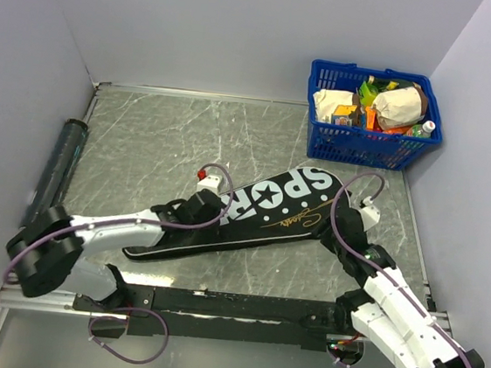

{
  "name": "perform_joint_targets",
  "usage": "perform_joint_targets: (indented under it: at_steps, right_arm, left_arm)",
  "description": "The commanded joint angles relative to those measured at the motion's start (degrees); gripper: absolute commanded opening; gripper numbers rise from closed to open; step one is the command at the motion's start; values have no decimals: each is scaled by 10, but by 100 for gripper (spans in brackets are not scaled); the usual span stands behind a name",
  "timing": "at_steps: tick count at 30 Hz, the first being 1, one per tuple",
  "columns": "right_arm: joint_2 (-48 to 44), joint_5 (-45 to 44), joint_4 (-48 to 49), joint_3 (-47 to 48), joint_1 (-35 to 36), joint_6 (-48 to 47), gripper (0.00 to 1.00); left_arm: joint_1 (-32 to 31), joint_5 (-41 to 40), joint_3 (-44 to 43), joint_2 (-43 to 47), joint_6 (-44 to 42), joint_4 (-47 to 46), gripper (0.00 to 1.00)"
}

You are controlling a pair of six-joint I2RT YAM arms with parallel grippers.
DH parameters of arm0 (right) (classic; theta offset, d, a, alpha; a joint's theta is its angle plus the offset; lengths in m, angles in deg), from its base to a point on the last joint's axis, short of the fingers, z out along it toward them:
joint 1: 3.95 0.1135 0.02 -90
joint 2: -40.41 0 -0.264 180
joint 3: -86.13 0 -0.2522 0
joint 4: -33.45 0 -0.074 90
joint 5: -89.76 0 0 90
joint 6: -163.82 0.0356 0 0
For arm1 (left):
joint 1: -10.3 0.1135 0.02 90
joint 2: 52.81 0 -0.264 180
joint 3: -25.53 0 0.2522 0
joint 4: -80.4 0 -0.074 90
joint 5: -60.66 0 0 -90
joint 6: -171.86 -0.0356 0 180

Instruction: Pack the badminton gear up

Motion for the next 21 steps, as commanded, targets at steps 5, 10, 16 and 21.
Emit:
perform_joint_targets:
  at_steps: [5, 10, 16, 21]
  right_arm:
    - [48, -9, -38, 20, -47, -11, 64]
    - [58, 18, -1, 0, -57, 4, 64]
    - [78, 80, 82, -24, -56, 18, 64]
    - [131, 124, 143, -38, -56, 61, 64]
  left_arm:
    - [68, 58, -17, -115, -31, -98, 24]
    - [81, 72, 3, -132, -30, -121, 23]
    - [86, 79, 16, -134, -31, -128, 22]
    - [86, 106, 31, -111, -23, -132, 21]
